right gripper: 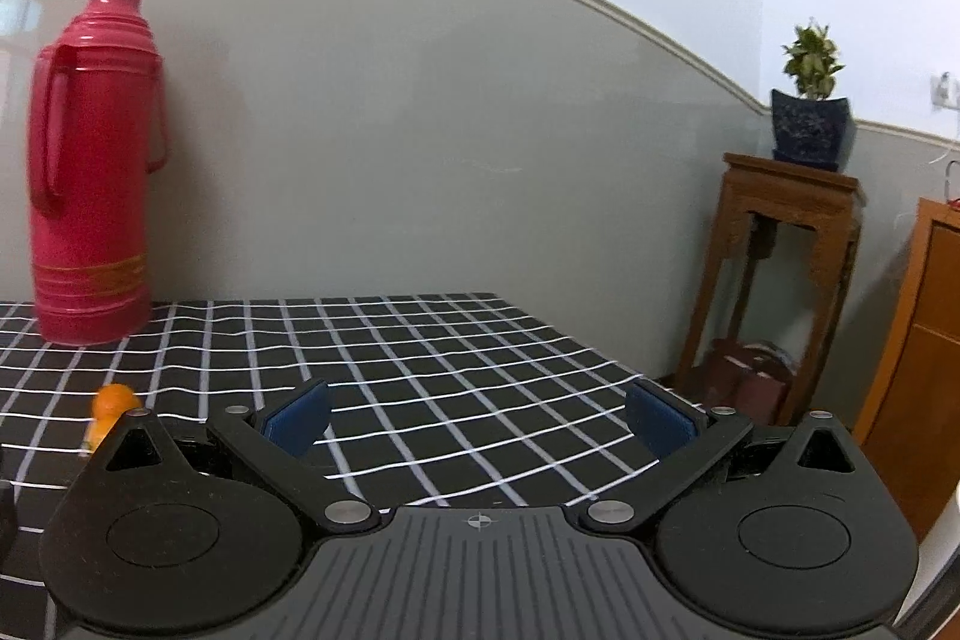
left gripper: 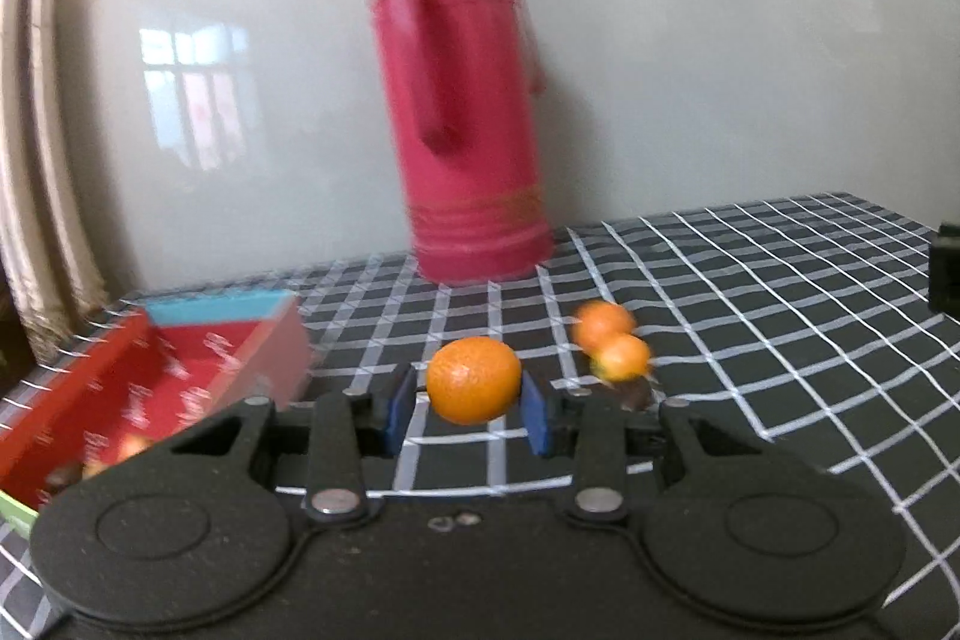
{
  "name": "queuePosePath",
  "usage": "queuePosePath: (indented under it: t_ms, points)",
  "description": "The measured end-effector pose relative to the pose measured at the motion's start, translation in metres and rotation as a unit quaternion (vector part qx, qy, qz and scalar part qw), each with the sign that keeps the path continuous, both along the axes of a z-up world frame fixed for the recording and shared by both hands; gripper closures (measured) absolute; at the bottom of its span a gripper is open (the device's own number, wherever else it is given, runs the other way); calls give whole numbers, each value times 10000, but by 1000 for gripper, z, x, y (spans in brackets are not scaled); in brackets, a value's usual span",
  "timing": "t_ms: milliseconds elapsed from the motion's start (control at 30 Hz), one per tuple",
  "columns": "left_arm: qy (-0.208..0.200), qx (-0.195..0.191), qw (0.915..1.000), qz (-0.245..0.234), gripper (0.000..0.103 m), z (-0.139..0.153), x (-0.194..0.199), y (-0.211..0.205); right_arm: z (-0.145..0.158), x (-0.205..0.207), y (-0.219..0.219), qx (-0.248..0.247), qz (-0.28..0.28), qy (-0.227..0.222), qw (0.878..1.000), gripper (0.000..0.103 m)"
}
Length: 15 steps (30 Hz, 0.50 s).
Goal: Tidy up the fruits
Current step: 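Carry the mandarin with the left tool into the box and open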
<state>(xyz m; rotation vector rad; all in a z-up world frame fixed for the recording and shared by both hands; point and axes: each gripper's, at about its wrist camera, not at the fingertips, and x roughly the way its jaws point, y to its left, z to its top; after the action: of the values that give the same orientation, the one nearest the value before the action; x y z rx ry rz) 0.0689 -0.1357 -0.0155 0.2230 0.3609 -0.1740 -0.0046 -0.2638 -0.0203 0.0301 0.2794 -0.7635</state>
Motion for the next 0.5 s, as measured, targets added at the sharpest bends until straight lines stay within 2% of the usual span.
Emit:
queuePosePath:
  t_ms: [233, 500]
  points:
    - [-178, -90, 9957, 907, 75, 19, 14, 60, 2, 16, 28, 110, 517, -25, 9986, 0]
    - [214, -40, 9866, 1616, 75, 21, 37, 118, 2, 39, 66, 154, 1030, -4, 9946, 0]
